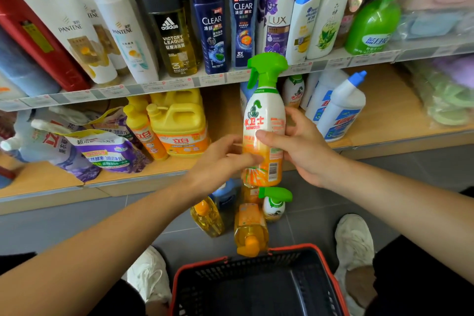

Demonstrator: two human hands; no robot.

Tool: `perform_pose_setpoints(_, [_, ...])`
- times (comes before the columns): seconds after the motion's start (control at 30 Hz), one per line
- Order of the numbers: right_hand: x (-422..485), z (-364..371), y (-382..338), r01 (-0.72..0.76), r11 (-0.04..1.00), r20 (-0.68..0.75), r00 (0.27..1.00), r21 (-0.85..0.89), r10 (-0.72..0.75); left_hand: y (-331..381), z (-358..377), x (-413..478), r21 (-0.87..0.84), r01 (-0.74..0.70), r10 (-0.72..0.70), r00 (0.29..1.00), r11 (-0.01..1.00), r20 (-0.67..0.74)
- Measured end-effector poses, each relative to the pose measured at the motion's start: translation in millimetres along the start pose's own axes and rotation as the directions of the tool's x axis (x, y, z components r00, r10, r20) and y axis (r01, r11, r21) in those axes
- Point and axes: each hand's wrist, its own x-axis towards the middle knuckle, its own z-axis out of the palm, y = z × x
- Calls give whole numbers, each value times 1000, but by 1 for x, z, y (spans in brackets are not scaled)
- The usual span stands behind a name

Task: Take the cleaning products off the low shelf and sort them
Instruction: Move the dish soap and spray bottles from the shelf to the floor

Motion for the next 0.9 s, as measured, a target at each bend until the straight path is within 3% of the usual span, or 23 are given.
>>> perform_pose_setpoints(0.17, [-6, -5, 3, -31, 999, -30, 999, 42, 32, -13, 20, -5, 226, -48, 65, 996, 973, -69])
perform_pose_setpoints(0.33, [-8, -15, -5, -52, 993, 35, 998, 102, 48, -11, 12, -1, 95, -120, 130, 986, 988, -104])
perform_pose_setpoints(0.43, [-12, -24, -10, -88, 992, -27, 996, -93, 86, -4, 4, 2, 56, -174, 182, 961, 983, -206])
perform_pose_setpoints(0.57, [-23, -33, -10, -285, 905, -103, 958, -317, 266, 3, -5, 4, 68, -237, 247, 928, 969, -280])
perform_pose_setpoints(0.63, [-26, -34, -7, -148, 861, -101, 988, -487, 113, 4, -6, 4, 128, -250, 278, 913, 960, -298])
perform_pose_setpoints(0.73, [-23, -37, -7, 233, 621, 16, 942, -748, -334, 4, -6, 4, 212, -251, 308, 901, 944, -305])
perform_pose_setpoints(0.8, [-19, -40, -9, 332, 477, 160, 917, -814, -365, 7, -5, 4, 239, -269, 333, 897, 933, -292])
perform_pose_setpoints(0.9, [-14, -41, -7, 388, 336, 308, 913, -858, -269, 12, -4, 4, 237, -328, 384, 888, 915, -253])
